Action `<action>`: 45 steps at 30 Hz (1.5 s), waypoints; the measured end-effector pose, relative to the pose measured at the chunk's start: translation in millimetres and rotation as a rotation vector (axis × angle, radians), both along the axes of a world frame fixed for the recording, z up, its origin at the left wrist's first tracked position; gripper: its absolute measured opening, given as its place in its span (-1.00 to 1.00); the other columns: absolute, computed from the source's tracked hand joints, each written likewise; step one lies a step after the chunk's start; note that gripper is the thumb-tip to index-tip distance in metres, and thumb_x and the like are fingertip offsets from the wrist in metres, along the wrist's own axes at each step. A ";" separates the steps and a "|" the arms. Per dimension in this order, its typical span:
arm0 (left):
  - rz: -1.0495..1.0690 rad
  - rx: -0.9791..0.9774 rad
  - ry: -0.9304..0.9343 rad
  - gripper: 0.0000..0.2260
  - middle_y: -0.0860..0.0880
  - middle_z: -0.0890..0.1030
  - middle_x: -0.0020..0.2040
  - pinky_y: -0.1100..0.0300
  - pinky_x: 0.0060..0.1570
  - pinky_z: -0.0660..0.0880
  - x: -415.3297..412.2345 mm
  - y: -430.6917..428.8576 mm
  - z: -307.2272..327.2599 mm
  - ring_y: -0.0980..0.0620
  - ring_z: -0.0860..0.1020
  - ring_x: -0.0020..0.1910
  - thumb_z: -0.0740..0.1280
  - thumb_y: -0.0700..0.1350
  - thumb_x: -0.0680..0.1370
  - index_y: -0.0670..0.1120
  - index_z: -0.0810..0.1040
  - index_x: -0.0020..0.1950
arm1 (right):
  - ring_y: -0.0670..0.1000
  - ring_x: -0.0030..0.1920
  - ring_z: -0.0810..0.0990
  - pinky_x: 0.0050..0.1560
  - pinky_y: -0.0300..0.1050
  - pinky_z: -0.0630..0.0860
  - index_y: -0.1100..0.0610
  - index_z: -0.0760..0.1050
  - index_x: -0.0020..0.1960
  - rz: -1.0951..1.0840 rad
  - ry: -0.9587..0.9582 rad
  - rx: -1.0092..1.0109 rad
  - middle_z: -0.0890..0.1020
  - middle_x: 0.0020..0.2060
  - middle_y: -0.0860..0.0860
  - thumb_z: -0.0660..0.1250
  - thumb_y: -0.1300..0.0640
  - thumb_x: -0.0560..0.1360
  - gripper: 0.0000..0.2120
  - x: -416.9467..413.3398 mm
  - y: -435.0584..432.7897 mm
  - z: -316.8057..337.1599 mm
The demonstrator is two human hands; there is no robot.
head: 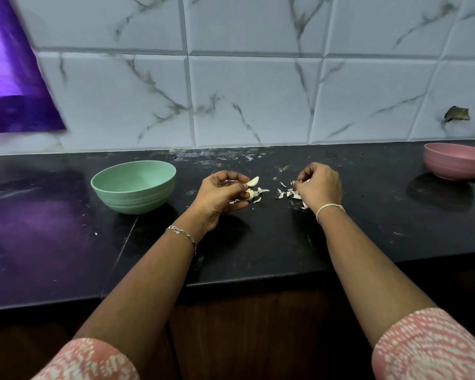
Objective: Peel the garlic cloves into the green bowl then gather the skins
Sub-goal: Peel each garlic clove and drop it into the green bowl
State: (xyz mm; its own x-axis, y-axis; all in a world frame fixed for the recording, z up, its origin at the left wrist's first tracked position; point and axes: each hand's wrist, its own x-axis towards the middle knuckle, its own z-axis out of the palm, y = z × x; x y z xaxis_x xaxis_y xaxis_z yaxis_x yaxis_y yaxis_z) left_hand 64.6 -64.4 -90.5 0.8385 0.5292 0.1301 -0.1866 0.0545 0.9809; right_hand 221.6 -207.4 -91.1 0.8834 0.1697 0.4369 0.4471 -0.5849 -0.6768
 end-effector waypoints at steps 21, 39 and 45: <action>0.829 1.016 0.608 -0.87 -0.03 0.65 0.03 0.07 -0.01 0.47 -94.6 93.9 45.3 -0.12 0.56 0.08 0.30 -0.04 0.48 0.04 0.58 -0.01 | 0.05 0.11 0.56 0.06 -0.05 0.42 0.00 0.61 0.07 0.392 -0.402 -0.574 0.62 0.01 -0.03 0.28 -0.22 0.51 -0.67 -47.2 41.7 -1.2; 0.444 1.115 0.162 -0.82 0.06 0.60 -0.01 0.10 -0.04 0.50 -28.7 23.7 12.5 0.04 0.51 -0.13 0.35 -0.08 0.49 0.01 0.56 0.08 | 0.03 0.08 0.62 0.15 -0.07 0.53 0.09 0.64 0.15 0.572 0.146 0.009 0.69 0.01 0.03 0.34 0.11 0.57 -0.80 -37.1 56.3 -5.7; 0.321 0.844 0.129 -0.80 0.08 0.64 -0.08 0.11 0.04 0.55 -2.1 23.9 -4.9 0.08 0.60 -0.11 0.44 -0.17 0.48 -0.01 0.60 0.09 | -0.02 -0.08 0.62 0.00 -0.11 0.54 0.09 0.69 -0.10 0.770 0.498 0.399 0.71 -0.18 0.00 0.45 0.16 0.47 -0.96 -44.8 44.9 -4.8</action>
